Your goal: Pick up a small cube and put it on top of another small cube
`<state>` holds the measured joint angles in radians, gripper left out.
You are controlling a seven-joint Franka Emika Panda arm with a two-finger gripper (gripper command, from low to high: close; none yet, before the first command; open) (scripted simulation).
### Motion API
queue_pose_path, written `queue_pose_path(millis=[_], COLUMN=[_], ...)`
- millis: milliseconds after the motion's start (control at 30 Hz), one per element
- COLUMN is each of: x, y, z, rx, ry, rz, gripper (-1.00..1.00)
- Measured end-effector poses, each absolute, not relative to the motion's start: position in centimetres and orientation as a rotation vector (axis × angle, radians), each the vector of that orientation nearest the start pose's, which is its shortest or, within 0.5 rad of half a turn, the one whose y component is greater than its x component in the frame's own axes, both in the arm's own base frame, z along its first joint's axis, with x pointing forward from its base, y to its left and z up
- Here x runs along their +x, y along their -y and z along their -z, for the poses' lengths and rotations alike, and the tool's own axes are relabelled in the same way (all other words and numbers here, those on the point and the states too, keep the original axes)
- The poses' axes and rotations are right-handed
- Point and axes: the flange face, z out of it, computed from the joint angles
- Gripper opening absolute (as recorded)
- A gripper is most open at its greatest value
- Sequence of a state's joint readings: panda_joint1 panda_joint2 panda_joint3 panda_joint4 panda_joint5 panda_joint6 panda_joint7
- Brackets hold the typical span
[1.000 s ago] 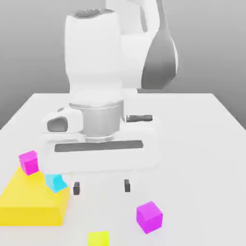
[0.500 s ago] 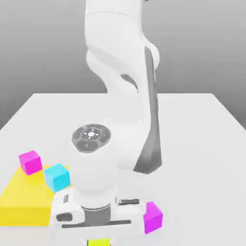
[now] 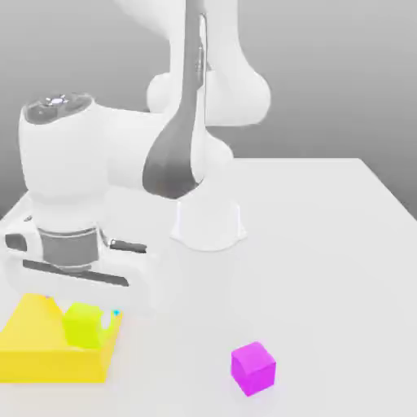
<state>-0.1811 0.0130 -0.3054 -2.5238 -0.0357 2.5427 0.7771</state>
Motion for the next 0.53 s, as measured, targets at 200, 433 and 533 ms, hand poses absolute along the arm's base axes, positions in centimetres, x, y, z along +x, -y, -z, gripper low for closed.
queue_pose_path(millis=[200, 433, 533], x=[32.4, 29.0, 28.9], y=[26.1, 27.4, 27.4], z=[-30.5, -25.7, -25.0], rx=[-2.274, -2.131, -2.131], ry=[-2.18, -2.302, -2.305], rz=[0.006, -0.001, 0.0], gripper=[-1.0, -1.0, 1.0])
